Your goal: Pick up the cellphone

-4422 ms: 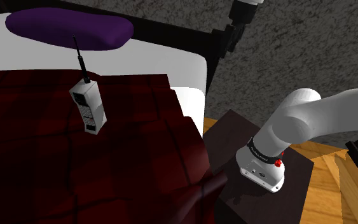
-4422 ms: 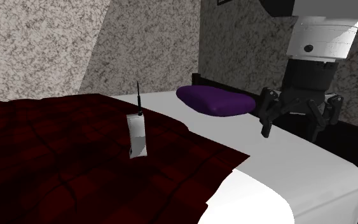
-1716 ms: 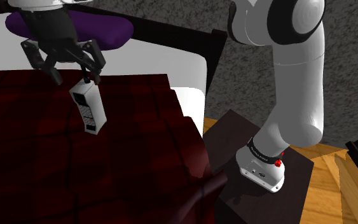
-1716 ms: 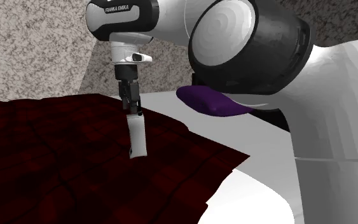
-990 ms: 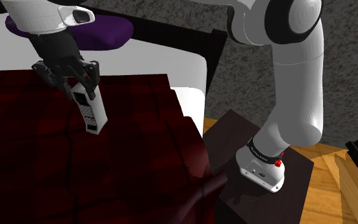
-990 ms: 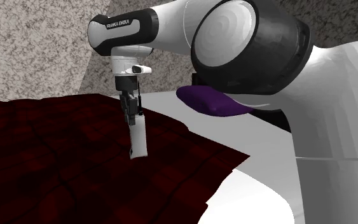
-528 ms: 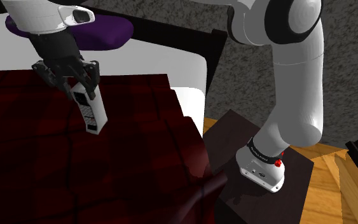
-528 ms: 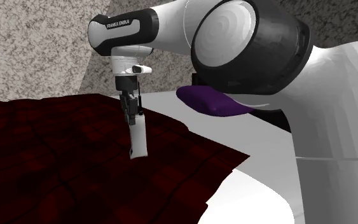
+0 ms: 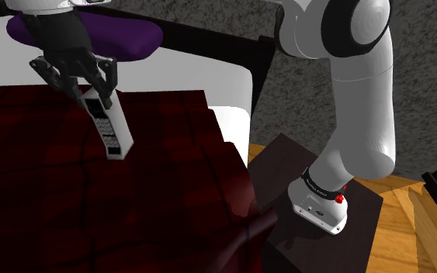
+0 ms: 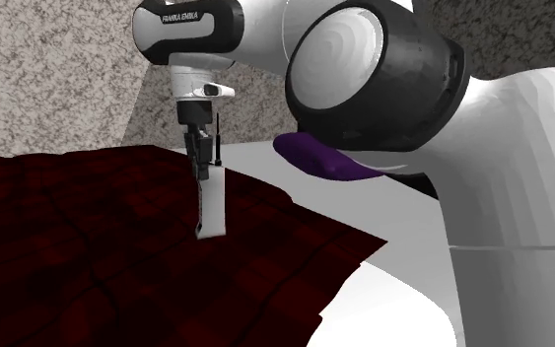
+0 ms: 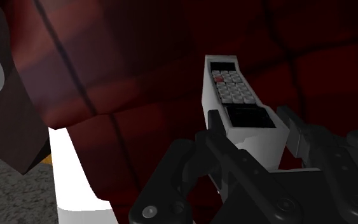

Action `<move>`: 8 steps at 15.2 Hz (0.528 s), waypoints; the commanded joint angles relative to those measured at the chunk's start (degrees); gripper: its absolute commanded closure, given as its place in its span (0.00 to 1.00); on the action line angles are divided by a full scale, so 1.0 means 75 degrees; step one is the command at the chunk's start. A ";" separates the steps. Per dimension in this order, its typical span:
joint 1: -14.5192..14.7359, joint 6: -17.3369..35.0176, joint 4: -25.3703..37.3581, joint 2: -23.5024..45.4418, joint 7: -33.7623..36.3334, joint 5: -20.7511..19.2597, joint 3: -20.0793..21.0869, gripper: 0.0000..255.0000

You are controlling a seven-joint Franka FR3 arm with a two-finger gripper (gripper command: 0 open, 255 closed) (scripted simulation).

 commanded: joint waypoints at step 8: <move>0.0824 -0.1310 0.2009 0.0555 -0.0105 -0.0316 -0.0193 1.00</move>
